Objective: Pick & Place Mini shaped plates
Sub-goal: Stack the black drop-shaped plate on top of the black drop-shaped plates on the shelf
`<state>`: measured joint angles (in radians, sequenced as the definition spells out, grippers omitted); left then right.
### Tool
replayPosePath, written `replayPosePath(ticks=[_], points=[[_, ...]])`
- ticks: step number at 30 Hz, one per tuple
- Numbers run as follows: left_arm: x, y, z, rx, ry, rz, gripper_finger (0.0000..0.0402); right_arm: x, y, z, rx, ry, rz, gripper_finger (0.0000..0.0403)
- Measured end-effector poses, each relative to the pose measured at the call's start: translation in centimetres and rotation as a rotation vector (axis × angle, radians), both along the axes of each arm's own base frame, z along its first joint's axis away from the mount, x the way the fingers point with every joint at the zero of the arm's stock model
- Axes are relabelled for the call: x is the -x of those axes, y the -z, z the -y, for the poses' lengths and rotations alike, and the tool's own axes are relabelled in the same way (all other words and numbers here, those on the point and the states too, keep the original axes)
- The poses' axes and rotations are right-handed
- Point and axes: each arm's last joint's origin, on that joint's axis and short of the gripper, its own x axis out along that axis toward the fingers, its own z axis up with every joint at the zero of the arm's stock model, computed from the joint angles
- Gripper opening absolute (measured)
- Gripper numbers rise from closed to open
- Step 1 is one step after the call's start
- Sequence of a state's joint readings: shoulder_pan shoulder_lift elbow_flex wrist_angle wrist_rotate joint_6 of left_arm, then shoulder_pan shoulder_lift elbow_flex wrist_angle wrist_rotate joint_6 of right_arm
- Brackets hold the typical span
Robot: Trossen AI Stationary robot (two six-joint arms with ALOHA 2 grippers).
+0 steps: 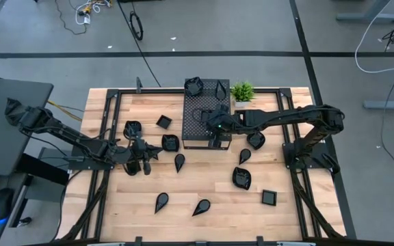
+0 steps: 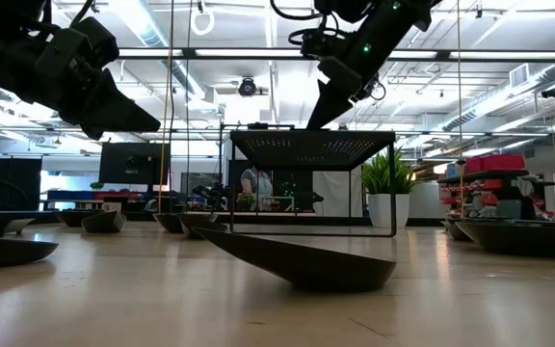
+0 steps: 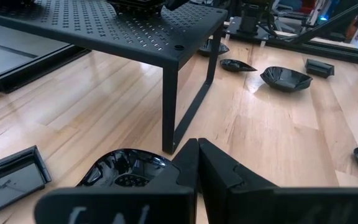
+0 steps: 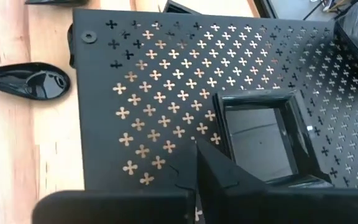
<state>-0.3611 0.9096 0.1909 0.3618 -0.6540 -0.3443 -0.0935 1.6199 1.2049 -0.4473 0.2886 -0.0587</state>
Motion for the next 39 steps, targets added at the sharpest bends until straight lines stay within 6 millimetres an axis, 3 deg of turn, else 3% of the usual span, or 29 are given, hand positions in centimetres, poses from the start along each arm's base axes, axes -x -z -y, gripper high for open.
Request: replayPosePath(ticks=[13,17,22,28,32,39], points=[[0.0,0.0,0.0,0.0,0.0,0.0,0.0016,-0.3,-0.4,0.6,0.012,0.03,0.057,0.0009],[0.0,0.0,0.0,0.0,0.0,0.0,0.0016,-0.3,-1.0,-0.5,0.013,-0.004,0.087,0.001],[0.0,0.0,0.0,0.0,0.0,-0.001,0.0016,-0.7,-3.5,-4.5,0.002,-0.114,0.289,0.0011],[0.0,0.0,0.0,0.005,0.001,0.001,0.0016,-0.9,-5.7,-11.5,-0.011,-0.313,0.525,0.0005],[0.0,0.0,0.0,0.007,0.003,0.0,0.0016,0.2,-5.8,-16.2,0.014,-0.339,0.569,0.0003],[0.0,0.0,0.0,0.01,0.002,0.001,0.0016,4.0,-4.5,-22.3,-0.014,-0.18,0.527,0.002]])
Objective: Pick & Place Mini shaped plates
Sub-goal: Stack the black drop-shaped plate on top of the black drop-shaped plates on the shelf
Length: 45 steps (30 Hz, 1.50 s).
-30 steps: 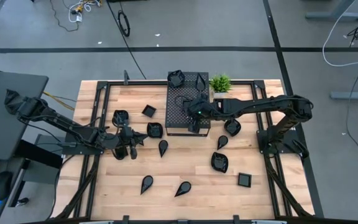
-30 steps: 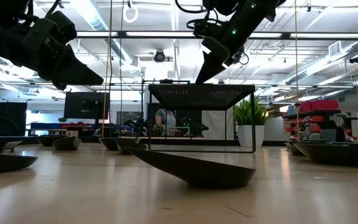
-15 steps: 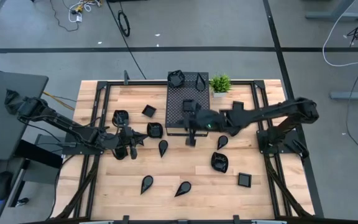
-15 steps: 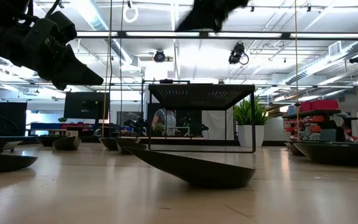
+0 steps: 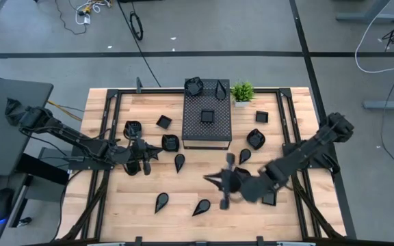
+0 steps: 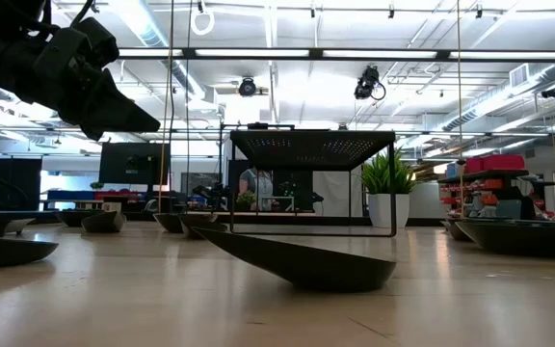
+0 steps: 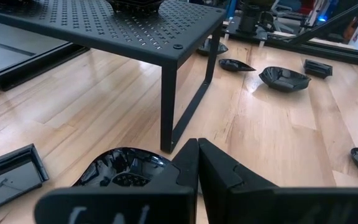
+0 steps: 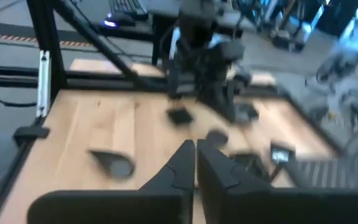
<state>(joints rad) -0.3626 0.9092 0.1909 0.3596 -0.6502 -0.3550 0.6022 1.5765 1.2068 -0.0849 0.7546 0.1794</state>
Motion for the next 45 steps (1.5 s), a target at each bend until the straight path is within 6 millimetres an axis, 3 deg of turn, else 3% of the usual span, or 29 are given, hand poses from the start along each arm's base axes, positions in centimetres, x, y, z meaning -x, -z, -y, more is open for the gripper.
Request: replayPosePath(ticks=[4,8,12,15,21,29,38,45], points=[[0.0,0.0,0.0,0.0,0.0,0.0,0.0016,2.6,1.7,-1.6,-0.087,0.082,-0.106,0.0028],[0.0,0.0,0.0,0.0,0.0,0.0,0.0016,5.2,3.8,-1.4,-0.235,0.218,-0.296,0.0036],[0.0,0.0,0.0,0.0,0.0,0.0,0.0016,7.9,5.1,-0.3,-0.38,0.446,-0.525,0.0053],[0.0,0.0,0.0,-0.001,0.0,0.0,0.0016,9.2,6.1,0.8,-0.367,0.578,-0.619,0.0073],[0.0,0.0,0.0,-0.003,-0.001,-0.001,0.0016,10.6,9.3,4.3,-0.275,0.588,-0.904,0.0119],[0.0,0.0,-0.1,-0.041,-0.02,-0.006,0.0016,9.1,12.5,10.5,-0.101,0.354,-1.088,0.0138],[0.0,-0.1,-0.2,-0.055,-0.049,-0.003,0.0016,6.1,12.6,17.2,-0.06,0.088,-1.112,0.0119],[0.0,0.0,-0.2,-0.05,-0.049,-0.003,0.0016,5.6,12.6,20.0,-0.089,-0.004,-1.093,0.0125]])
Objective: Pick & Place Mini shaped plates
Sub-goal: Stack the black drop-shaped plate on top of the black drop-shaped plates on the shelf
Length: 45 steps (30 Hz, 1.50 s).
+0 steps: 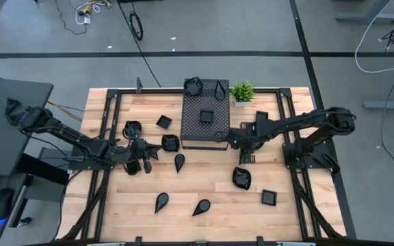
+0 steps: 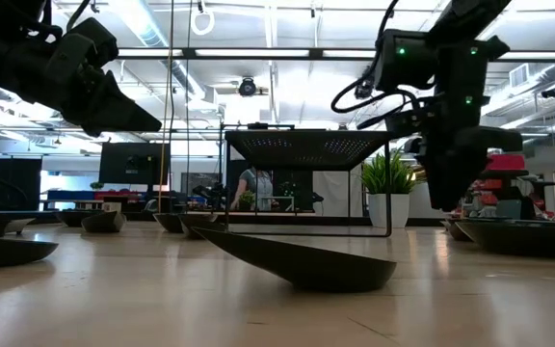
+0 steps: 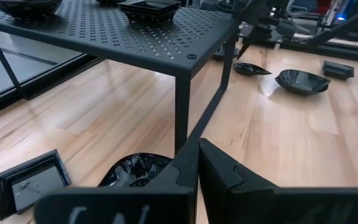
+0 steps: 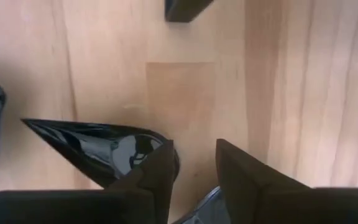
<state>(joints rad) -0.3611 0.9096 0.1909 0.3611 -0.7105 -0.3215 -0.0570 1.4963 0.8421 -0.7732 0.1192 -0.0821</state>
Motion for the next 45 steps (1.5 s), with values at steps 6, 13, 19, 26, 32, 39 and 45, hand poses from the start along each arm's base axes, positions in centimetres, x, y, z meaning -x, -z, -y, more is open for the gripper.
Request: replayPosePath(ticks=[6,13,19,26,32,39,45], points=[[0.0,0.0,0.0,0.007,-0.002,0.003,0.0016,0.0,0.0,0.3,-0.046,-0.039,-0.003,0.0167],[0.0,0.0,0.0,0.008,-0.002,0.003,0.0016,0.5,-0.3,-0.3,-0.061,-0.061,-0.028,0.0181],[0.0,0.0,0.0,0.014,-0.004,0.006,0.0016,1.6,-1.9,-0.3,-0.072,-0.016,0.055,0.0174],[0.0,0.0,0.0,0.013,-0.006,0.007,0.0016,4.0,0.3,0.6,-0.096,0.049,0.224,0.0173],[0.0,-0.1,-0.1,0.001,-0.031,0.012,0.0016,4.8,2.7,1.0,-0.14,0.059,0.312,0.0159],[-0.1,-0.1,-0.5,-0.005,-0.067,0.016,0.0016,5.6,4.2,1.1,-0.172,0.036,0.326,0.0134],[-0.2,-0.1,-1.0,0.005,-0.076,0.014,0.0016,5.8,4.6,1.1,-0.172,0.039,0.335,0.0108]])
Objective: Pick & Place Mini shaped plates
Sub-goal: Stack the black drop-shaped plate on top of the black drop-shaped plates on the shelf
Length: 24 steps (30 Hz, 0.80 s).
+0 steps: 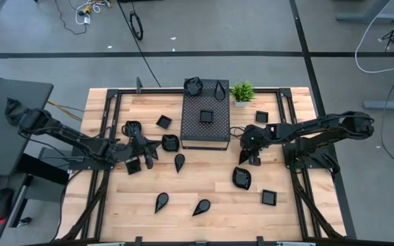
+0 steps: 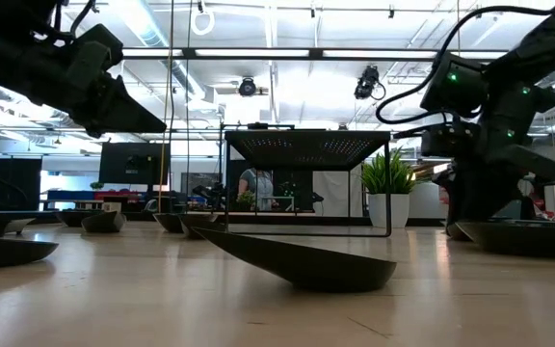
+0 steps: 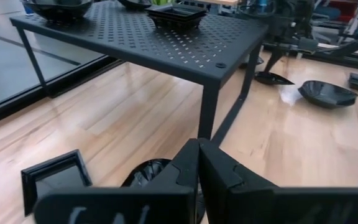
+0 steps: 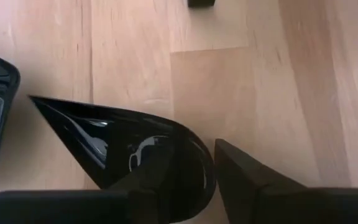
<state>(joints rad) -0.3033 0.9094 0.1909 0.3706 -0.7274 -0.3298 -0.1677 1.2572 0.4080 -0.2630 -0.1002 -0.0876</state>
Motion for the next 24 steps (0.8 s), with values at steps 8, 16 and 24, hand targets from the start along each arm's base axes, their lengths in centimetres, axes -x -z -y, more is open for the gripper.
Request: replayPosePath(ticks=[8,16,24], points=[[-0.1,0.0,-0.2,0.014,0.016,-0.003,0.0016,0.0,0.0,-0.1,-0.032,0.018,0.002,0.003],[-0.1,0.0,-0.2,0.014,0.017,-0.004,0.0016,0.5,-1.2,-0.2,-0.087,0.097,-0.019,0.0011],[-0.1,0.0,-0.2,0.014,0.019,-0.004,0.0016,1.3,-4.7,-0.3,-0.193,0.249,-0.039,0.0004]])
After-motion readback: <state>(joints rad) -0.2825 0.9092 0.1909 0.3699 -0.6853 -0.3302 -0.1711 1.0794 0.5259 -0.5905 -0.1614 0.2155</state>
